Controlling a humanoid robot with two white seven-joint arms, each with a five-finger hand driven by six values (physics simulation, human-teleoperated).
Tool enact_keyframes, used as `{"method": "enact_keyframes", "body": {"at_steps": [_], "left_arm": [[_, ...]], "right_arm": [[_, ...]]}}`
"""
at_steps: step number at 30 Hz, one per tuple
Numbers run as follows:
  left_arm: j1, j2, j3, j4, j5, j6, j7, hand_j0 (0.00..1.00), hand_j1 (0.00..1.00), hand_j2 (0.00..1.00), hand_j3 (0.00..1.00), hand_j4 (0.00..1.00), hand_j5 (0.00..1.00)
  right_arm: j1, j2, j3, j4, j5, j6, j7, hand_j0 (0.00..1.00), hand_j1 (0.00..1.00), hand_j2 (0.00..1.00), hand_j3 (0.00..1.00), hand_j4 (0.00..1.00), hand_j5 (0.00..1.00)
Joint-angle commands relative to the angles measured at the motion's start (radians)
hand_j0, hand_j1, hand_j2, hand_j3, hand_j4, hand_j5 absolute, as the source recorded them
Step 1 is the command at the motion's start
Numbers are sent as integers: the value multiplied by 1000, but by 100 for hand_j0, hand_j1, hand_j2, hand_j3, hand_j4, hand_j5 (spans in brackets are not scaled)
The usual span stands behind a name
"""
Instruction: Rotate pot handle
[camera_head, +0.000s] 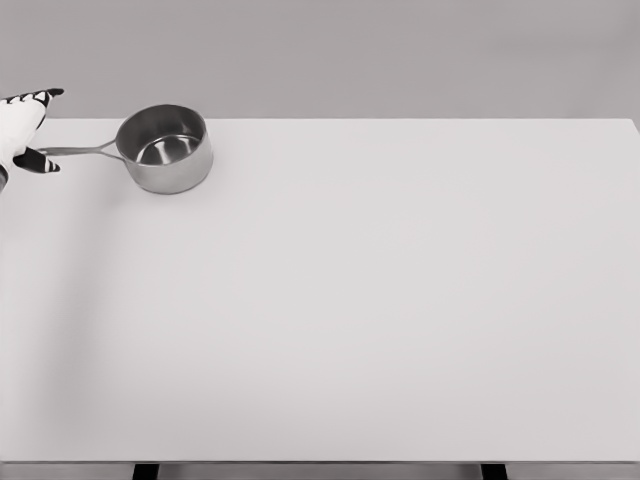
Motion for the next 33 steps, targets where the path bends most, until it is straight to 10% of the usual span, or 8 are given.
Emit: {"method": "enact_keyframes", "body": {"at_steps": [1,33], "left_arm": [[0,0,5,1,0,1,1,100,100,100,100,100,100],[-23,2,44,35,10,-73,-1,100,100,100,100,100,100]], "right_arm": [[0,0,0,-1,0,0,0,100,100,100,100,100,100],[0,0,0,-1,0,0,0,100,100,100,100,100,100]]}}
